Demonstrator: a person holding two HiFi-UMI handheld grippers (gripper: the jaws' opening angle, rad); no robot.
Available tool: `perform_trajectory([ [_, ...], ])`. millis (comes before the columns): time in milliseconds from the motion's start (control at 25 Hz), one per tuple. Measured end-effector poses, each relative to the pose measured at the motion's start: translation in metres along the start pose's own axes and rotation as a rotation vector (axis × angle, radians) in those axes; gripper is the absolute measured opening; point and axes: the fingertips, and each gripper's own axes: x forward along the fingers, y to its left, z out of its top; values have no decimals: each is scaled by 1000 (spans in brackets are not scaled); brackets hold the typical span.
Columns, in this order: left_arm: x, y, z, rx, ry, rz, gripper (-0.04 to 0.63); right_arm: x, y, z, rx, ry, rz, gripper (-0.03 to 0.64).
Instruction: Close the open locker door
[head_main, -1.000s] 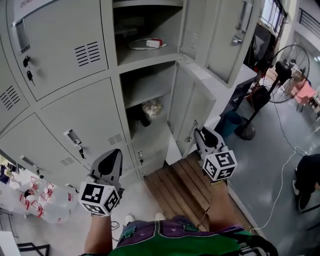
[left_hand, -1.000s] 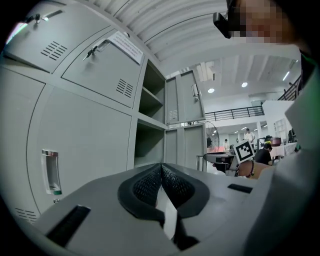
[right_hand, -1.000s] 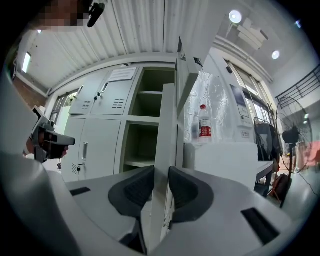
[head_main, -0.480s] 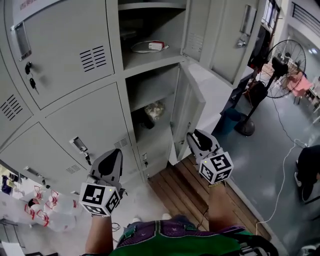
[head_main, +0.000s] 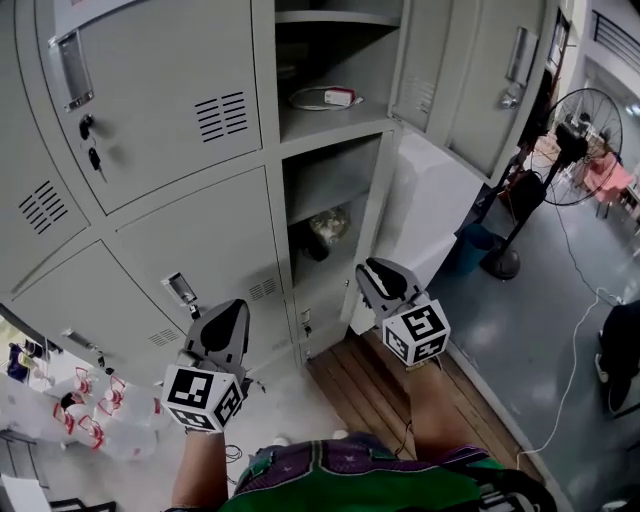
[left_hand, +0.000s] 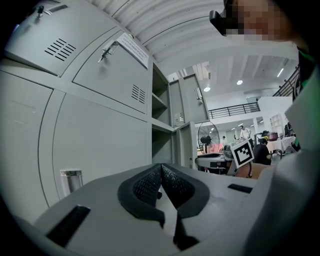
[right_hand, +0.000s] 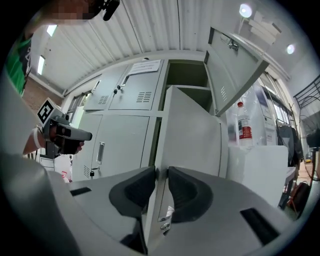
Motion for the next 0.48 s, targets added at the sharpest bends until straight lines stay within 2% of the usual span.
perform_trajectory([
  [480,-24,40,1,-1,-5,77,20,50,27,9,-20,1,36,84],
])
